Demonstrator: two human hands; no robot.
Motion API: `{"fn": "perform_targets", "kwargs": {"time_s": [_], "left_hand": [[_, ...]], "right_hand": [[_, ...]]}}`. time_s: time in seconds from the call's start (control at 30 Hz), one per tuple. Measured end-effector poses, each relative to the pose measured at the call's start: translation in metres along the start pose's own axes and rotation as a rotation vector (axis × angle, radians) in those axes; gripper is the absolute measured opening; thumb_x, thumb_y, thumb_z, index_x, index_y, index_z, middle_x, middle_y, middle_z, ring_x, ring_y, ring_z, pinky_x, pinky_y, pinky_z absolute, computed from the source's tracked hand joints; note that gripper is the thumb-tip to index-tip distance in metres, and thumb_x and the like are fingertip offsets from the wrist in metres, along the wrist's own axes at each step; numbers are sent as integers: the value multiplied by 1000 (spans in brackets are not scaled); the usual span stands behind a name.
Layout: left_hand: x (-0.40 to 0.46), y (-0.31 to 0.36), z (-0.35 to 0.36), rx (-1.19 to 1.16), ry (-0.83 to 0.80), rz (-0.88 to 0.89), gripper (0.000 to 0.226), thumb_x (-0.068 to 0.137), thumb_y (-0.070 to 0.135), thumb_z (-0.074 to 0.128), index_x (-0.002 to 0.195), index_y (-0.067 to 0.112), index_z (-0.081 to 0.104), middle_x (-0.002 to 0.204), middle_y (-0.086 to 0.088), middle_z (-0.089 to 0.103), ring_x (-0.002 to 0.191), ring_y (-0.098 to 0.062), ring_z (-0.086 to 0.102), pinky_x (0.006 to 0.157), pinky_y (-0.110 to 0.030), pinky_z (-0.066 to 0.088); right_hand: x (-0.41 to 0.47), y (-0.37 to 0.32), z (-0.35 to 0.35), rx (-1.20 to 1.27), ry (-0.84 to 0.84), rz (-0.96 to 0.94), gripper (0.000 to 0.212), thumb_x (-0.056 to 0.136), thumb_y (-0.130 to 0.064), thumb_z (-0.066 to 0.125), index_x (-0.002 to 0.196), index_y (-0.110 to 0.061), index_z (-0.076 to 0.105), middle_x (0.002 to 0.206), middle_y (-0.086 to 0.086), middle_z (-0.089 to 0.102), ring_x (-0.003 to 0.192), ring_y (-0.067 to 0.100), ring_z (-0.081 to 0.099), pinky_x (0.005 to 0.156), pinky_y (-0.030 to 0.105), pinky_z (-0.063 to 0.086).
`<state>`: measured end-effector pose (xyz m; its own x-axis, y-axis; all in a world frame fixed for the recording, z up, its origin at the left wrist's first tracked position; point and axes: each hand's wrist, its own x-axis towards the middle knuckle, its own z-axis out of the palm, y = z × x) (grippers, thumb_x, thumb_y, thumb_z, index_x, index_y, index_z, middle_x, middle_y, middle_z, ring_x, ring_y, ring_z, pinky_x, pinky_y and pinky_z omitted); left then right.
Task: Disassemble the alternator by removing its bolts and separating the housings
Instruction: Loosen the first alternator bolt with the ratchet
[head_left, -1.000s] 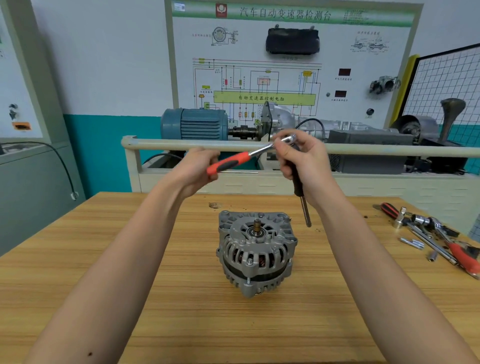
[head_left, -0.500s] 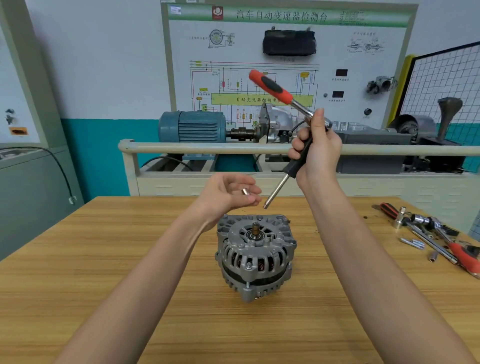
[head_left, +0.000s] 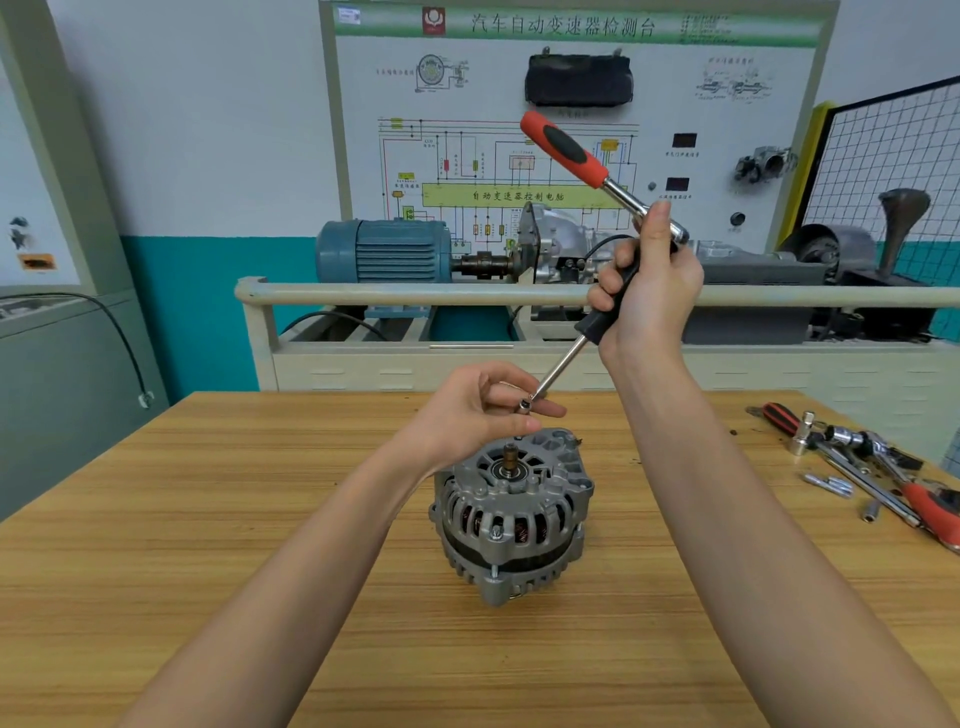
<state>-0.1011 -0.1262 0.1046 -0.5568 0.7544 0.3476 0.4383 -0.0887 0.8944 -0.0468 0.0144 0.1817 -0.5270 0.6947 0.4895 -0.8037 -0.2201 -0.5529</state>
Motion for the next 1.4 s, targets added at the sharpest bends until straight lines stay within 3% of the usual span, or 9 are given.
{"fn": "perform_targets", "kwargs": {"time_s": [0.23,0.4,0.53,0.7,0.87,0.97,1.17,1.27,1.4], "left_hand": [[-6,4,2,-61,-24,7,28,88,-11,56,94,8,36,101,-15,72,53,-12,54,58,-22,49],[-5,-1,6,-20,74,20,29,86,-10,60,93,10,39,91,-11,75,56,-10,59,55,-19,48],[-3,-11,14,185,208,59,36,86,0,67,93,23,40,85,3,74,75,-30,66,70,-38,55],[-3,-18,22,433,312,102,41,87,11,69,91,37,38,88,1,73,74,-10,66,76,-40,57],[-2,-14,18,65,265,75,19,84,0,68,95,13,58,82,0,74,58,-8,64,60,-25,56],[-1,-15,15,157,211,50,5,89,12,65,89,6,65,67,1,69,51,-10,60,53,-23,52],[-2,-16,20,496,113,8,34,101,35,43,73,15,45,61,1,42,55,-13,39,56,-31,35],[-2,-15,23,482,100,-64,37,93,36,59,68,20,36,61,3,39,55,-14,36,55,-29,35],[4,-17,30,538,306,-60,44,95,30,59,59,18,35,53,1,35,50,-19,34,54,-31,34]], "right_hand": [[-2,0,2,-35,0,-13,24,100,-30,50,84,-13,42,60,-3,40,41,6,34,36,20,26],[-3,3,2,-66,22,-36,24,100,-30,50,86,-14,40,57,-5,40,41,7,31,37,20,24],[-4,8,2,-102,87,-34,21,100,-30,51,88,-15,42,55,-7,40,41,6,29,37,21,23],[-6,12,0,-129,174,-47,19,99,-30,52,91,-15,44,49,-11,40,37,5,30,36,19,26],[-4,11,-3,-111,226,-15,25,99,-30,53,107,-10,40,57,-4,38,37,6,28,36,20,25],[-2,9,-3,-117,240,-14,28,99,-30,53,113,-11,38,60,-1,37,37,6,28,36,19,25],[-4,7,2,-104,211,-31,43,99,-28,53,132,-4,38,49,-8,38,37,6,28,36,18,24],[-8,6,6,-123,188,-31,45,99,-28,53,133,-3,37,51,-9,40,37,5,29,36,19,24],[-13,7,12,-134,160,-45,22,100,-25,51,110,-8,43,60,-1,37,38,6,28,36,20,25]]}}
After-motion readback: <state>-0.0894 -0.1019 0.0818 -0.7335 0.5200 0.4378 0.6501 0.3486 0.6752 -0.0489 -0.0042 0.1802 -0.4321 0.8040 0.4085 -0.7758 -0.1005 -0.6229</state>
